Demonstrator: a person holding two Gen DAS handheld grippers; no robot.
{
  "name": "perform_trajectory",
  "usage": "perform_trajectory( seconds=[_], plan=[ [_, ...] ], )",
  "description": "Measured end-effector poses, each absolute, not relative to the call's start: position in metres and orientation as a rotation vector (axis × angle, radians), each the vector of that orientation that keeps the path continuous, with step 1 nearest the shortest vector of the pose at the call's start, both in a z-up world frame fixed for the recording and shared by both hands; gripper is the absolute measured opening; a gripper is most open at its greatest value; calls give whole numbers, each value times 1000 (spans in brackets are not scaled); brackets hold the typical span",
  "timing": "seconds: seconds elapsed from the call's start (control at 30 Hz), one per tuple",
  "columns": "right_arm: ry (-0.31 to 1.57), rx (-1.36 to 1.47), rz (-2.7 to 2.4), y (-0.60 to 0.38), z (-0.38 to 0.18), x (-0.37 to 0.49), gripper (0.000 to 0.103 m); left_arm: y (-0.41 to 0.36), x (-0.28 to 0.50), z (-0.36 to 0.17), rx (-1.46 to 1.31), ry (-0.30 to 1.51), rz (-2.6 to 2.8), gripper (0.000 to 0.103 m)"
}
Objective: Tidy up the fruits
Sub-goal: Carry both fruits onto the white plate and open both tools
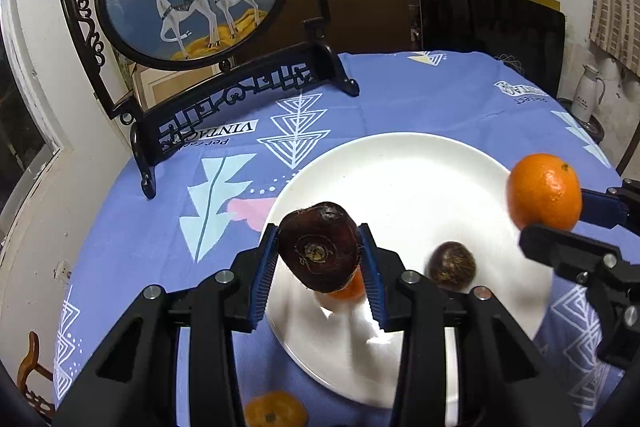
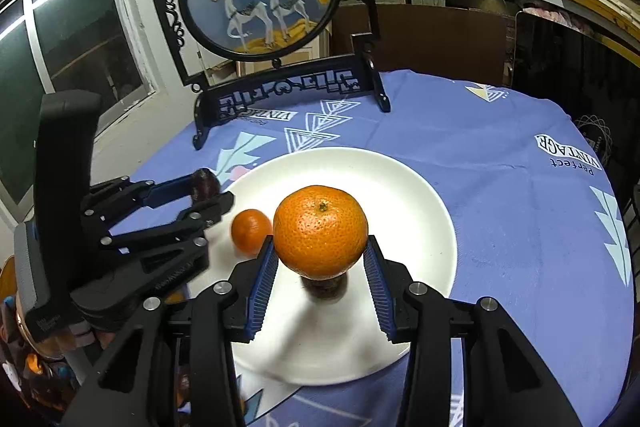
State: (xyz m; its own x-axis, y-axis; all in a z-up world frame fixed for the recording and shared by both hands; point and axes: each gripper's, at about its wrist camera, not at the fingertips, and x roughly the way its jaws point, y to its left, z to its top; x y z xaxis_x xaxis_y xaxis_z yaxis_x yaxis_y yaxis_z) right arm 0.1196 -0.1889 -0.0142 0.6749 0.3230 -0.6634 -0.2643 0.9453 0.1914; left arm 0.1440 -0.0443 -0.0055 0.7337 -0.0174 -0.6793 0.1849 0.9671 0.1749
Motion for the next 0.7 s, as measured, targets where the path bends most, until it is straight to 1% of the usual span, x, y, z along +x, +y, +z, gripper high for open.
perform_trajectory(
  seconds=[0.7],
  plan=[
    [838, 77, 271, -197, -48, 171, 44, -64, 182, -30, 301, 772, -103, 39]
  ],
)
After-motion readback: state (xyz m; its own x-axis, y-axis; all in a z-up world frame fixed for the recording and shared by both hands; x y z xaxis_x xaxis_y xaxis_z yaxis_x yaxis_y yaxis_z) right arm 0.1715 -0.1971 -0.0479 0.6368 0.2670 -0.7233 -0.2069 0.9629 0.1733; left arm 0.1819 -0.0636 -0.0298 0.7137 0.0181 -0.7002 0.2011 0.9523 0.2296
